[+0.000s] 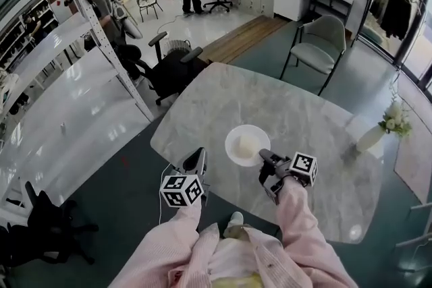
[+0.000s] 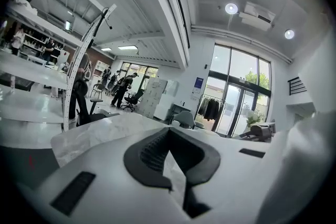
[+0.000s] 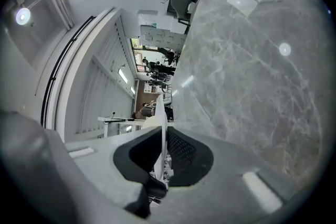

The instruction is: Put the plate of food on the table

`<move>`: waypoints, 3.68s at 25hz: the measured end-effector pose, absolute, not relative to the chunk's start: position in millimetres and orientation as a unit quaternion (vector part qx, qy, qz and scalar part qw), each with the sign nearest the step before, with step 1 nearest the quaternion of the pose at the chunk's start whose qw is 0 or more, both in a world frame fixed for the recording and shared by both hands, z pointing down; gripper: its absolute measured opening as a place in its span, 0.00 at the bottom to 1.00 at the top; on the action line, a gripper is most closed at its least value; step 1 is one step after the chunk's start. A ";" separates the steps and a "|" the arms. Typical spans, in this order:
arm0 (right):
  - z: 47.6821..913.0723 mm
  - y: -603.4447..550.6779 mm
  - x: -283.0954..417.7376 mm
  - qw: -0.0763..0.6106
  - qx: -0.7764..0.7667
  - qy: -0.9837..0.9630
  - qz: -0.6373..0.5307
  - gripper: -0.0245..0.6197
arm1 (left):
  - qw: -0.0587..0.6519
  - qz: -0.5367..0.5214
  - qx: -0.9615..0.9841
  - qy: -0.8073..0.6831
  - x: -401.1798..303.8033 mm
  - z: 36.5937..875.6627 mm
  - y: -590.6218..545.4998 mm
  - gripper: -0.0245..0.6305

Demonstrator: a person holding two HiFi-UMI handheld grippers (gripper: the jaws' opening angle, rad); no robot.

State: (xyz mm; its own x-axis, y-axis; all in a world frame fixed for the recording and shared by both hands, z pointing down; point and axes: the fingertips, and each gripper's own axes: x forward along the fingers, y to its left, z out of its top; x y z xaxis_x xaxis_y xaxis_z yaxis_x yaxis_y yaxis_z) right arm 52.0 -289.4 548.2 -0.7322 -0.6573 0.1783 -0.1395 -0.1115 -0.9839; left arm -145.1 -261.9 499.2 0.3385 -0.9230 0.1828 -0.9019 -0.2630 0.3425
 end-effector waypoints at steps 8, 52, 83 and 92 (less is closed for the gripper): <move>580.3 -334.5 43.7 0.185 -0.323 0.642 -0.670 0.08 | 0.235 0.003 0.782 -0.577 -148.2 536.9 -291.1 0.04; 690.1 -402.0 28.1 0.105 -0.421 0.576 -0.693 0.07 | 0.380 0.094 0.752 -0.530 -129.7 653.1 -354.3 0.04; 687.9 -391.2 35.6 -0.177 -0.556 0.661 -0.471 0.26 | 0.377 0.079 0.752 -0.535 -137.3 643.5 -345.2 0.04; 679.9 -385.4 45.8 -0.161 -0.557 0.669 -0.464 0.28 | 0.368 0.080 0.764 -0.524 -130.3 638.8 -346.1 0.04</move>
